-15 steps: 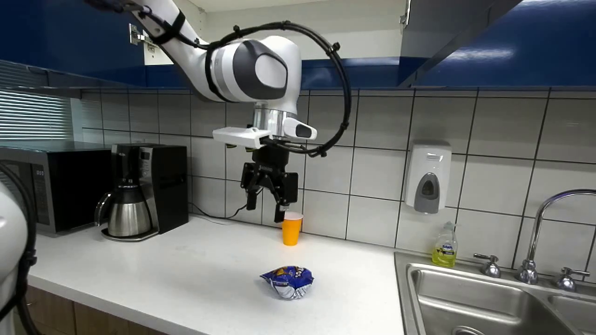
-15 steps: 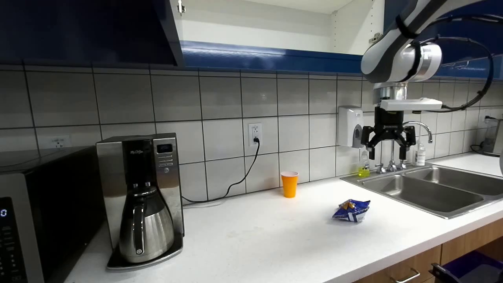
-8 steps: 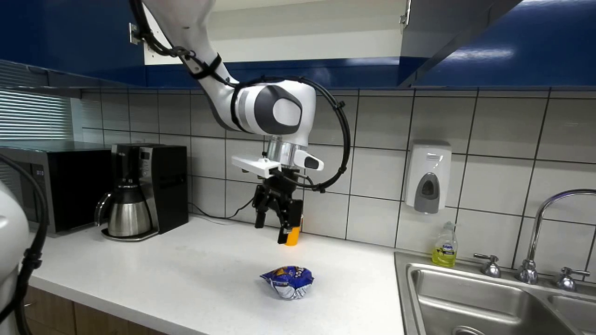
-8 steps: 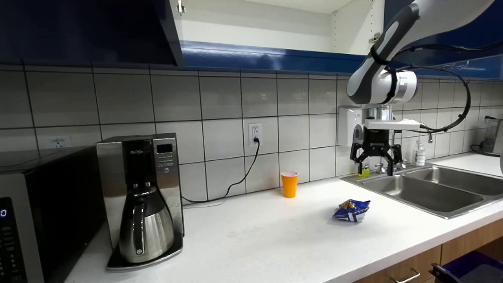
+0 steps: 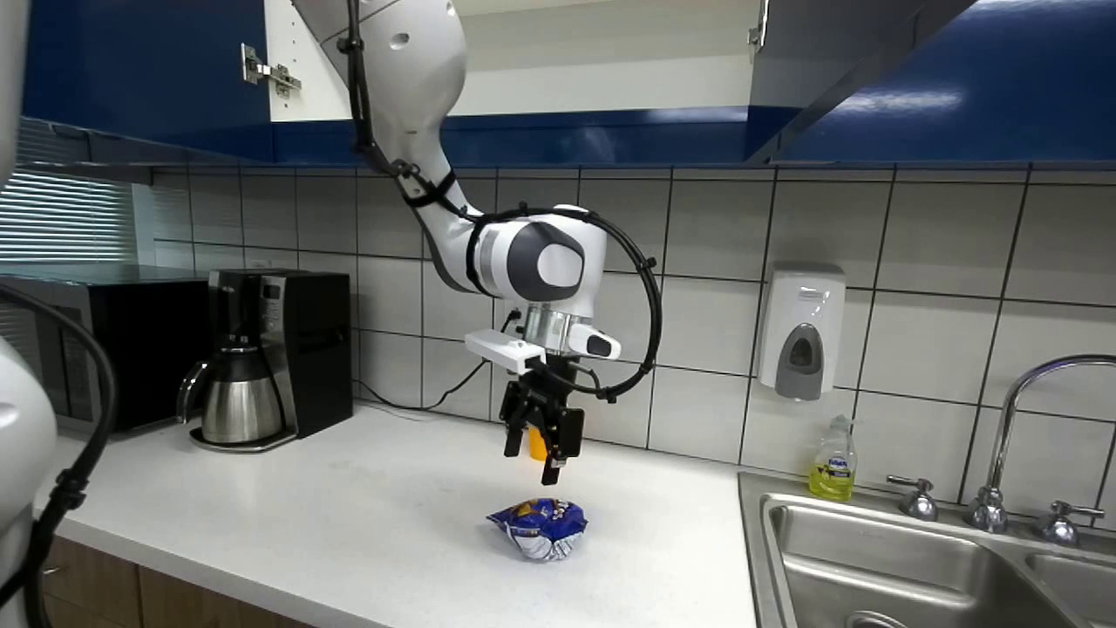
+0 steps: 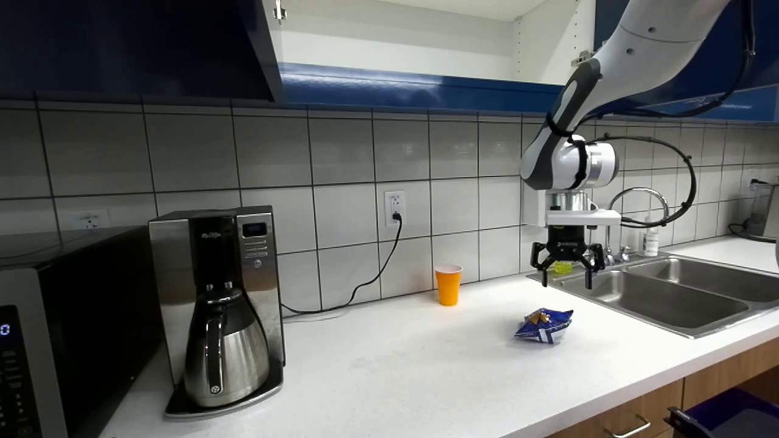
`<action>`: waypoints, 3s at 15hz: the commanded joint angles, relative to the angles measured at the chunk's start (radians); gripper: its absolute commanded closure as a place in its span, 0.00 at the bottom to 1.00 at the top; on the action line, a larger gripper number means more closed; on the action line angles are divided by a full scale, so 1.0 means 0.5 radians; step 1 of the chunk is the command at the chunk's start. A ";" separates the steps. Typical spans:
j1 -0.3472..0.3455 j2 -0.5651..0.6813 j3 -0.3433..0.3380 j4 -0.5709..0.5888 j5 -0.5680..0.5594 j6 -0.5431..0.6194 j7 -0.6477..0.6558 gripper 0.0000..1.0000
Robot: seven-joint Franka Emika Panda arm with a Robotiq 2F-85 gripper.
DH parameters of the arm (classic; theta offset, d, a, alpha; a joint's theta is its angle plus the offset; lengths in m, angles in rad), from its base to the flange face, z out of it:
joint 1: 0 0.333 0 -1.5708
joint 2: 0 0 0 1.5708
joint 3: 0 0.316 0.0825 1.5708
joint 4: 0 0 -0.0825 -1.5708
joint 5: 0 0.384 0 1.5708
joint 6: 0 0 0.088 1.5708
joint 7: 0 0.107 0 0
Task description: Put the packet inside the cupboard
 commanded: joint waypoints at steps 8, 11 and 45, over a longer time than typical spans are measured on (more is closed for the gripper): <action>0.074 0.366 0.033 0.289 0.031 0.090 0.316 0.00; 0.092 0.444 0.029 0.331 0.031 0.140 0.391 0.00; 0.150 0.823 0.012 0.642 0.041 0.184 0.655 0.51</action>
